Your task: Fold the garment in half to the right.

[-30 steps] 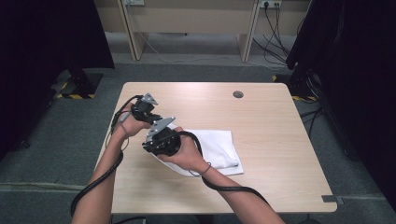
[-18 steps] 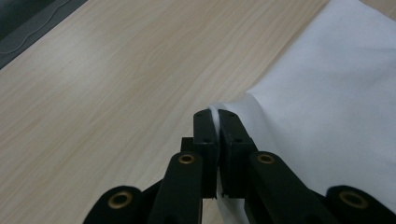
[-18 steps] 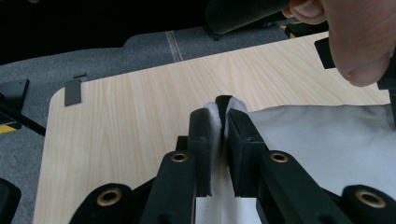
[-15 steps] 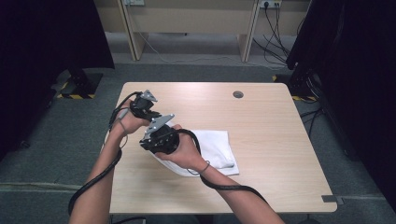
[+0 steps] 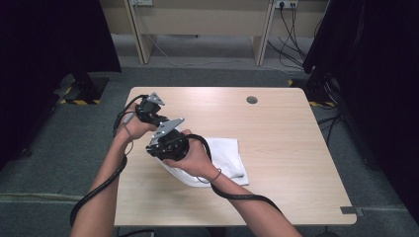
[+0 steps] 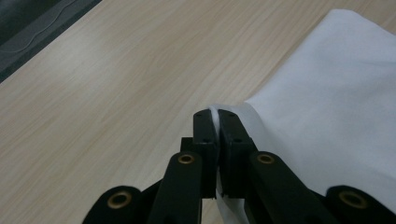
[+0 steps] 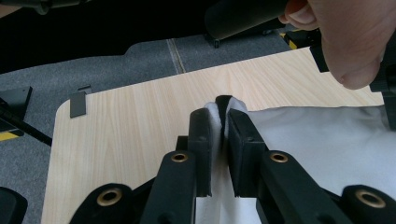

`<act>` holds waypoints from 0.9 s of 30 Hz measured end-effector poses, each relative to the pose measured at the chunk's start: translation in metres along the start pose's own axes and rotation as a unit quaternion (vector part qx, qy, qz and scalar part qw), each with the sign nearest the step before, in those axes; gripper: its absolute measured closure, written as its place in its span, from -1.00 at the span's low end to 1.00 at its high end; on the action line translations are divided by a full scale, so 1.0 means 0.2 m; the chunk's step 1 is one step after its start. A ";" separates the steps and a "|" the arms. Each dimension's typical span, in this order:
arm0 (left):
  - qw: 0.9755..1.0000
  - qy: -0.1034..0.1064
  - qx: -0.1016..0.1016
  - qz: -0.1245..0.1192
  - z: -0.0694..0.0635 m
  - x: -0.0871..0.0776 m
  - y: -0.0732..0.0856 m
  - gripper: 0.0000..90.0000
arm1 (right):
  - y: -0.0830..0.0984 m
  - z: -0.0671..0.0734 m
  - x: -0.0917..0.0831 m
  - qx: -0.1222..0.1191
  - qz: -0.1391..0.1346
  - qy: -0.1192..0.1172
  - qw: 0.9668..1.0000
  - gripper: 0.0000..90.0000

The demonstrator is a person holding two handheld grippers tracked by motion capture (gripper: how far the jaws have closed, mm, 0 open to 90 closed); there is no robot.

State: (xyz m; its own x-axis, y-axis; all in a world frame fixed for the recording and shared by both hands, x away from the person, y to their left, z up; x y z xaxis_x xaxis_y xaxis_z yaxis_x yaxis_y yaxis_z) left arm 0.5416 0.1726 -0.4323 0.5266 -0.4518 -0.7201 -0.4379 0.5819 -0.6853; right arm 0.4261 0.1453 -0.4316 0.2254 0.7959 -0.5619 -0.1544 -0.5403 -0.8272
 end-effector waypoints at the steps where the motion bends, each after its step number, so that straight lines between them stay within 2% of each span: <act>1: 1.000 0.000 0.000 0.000 0.00 0.00 0.00 0.91 | 0.00 0.00 0.00 0.000 -0.001 0.000 1.000 0.80; 27: 1.000 -0.017 0.001 -0.003 0.04 -0.10 -0.03 0.91 | -0.09 0.02 -0.01 -0.002 -0.017 0.000 1.000 0.80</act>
State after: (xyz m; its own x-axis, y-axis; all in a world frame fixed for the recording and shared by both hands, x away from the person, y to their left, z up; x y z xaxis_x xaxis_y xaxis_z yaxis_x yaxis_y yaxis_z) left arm 0.5395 0.1840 -0.4136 0.5529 -0.4321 -0.7124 -0.4340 0.5805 -0.6890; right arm 0.4245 0.1549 -0.4163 0.2311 0.8132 -0.5341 -0.1435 -0.5144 -0.8454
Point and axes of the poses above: each handheld gripper's, and its own axes: x roughly forward along the jaws, y roughly out of its underside, z roughly to its left, the point moved 10 cm from there along x, roughly forward along the jaws, and after that the axes turned 3 degrees about -z, right-handed, at the moved point
